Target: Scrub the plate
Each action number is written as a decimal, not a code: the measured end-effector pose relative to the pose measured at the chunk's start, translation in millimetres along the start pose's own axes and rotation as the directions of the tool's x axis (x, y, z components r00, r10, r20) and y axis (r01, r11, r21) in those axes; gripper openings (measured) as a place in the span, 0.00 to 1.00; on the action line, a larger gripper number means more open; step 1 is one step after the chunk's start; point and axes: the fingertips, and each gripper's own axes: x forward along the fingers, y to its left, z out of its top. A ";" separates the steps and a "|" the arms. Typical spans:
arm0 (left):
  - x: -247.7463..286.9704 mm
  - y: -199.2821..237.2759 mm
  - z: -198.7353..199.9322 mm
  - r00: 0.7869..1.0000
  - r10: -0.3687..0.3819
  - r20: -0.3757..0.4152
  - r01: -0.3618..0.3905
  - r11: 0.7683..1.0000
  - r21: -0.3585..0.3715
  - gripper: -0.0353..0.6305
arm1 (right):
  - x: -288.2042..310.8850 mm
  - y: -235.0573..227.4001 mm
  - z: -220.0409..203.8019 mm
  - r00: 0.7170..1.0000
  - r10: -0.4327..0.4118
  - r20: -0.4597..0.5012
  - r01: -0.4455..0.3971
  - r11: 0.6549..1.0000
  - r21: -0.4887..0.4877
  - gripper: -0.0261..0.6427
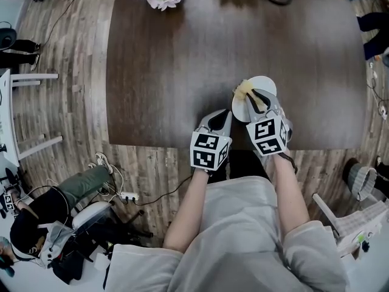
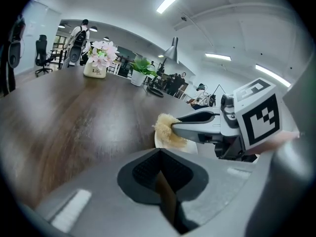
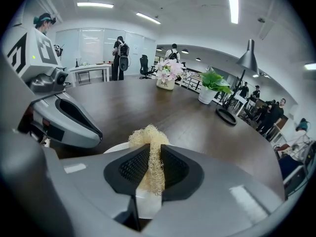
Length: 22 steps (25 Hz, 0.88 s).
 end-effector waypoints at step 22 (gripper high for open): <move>3.7 4.2 3.3 0.999 0.039 0.003 -0.039 0.999 -0.014 0.06 | -16.9 -71.4 -23.4 0.992 -0.127 -0.019 0.128 0.991 0.051 0.17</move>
